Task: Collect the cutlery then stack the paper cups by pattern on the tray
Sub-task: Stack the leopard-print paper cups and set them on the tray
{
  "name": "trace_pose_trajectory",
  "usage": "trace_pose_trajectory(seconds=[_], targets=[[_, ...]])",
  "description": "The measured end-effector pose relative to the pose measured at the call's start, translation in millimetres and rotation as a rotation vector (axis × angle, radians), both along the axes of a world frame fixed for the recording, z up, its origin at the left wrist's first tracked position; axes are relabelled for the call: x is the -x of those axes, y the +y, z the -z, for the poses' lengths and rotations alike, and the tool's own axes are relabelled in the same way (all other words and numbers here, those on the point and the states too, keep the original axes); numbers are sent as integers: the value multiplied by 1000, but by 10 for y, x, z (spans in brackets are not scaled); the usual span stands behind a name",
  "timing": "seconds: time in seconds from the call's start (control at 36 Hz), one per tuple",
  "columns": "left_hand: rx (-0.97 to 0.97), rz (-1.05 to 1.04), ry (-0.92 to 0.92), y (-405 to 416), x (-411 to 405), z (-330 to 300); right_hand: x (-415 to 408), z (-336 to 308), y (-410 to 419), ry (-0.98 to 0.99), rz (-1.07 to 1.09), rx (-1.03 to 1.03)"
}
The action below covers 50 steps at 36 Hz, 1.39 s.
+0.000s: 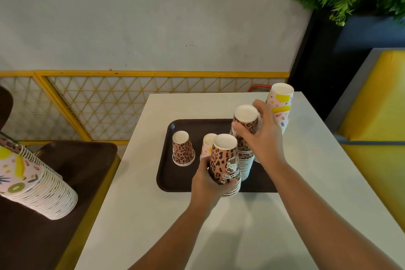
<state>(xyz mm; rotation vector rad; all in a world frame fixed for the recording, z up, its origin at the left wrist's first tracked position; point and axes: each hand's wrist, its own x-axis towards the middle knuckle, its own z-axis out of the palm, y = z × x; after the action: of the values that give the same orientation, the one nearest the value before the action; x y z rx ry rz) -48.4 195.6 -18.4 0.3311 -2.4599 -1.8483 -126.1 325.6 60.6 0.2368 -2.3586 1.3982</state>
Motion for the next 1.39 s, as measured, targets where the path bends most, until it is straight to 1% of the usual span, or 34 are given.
trace_pose_trajectory(seconds=[0.08,0.17,0.22,0.33,0.44,0.67,0.81,0.92,1.08,1.22,1.31,1.39], targets=[[-1,-4,9,-1,4,2,-128,-22,5,90,53,16],[0,-9,20,-2,14,-1,-239,6,18,157,-15,8],[-7,-15,21,3,26,-2,-284,56,15,108,-72,-27],[-4,-12,31,30,32,-60,-342,162,-38,-60,-190,-127],[-3,34,47,29,29,-109,-369,230,-89,-133,-228,-165],[1,125,-20,17,41,-41,-346,177,-94,-124,-178,-138],[13,90,-38,7,50,20,-339,154,-94,-129,-177,-129],[-6,87,-10,3,29,20,-319,59,-70,-74,-166,-97],[19,69,14,12,14,23,-258,-299,-48,81,-146,-7],[44,54,16,-6,10,25,-152,-622,23,217,-66,83],[37,43,5,-10,7,9,-50,-697,72,234,-3,124],[45,47,12,-12,1,-3,48,-667,89,215,34,119]])
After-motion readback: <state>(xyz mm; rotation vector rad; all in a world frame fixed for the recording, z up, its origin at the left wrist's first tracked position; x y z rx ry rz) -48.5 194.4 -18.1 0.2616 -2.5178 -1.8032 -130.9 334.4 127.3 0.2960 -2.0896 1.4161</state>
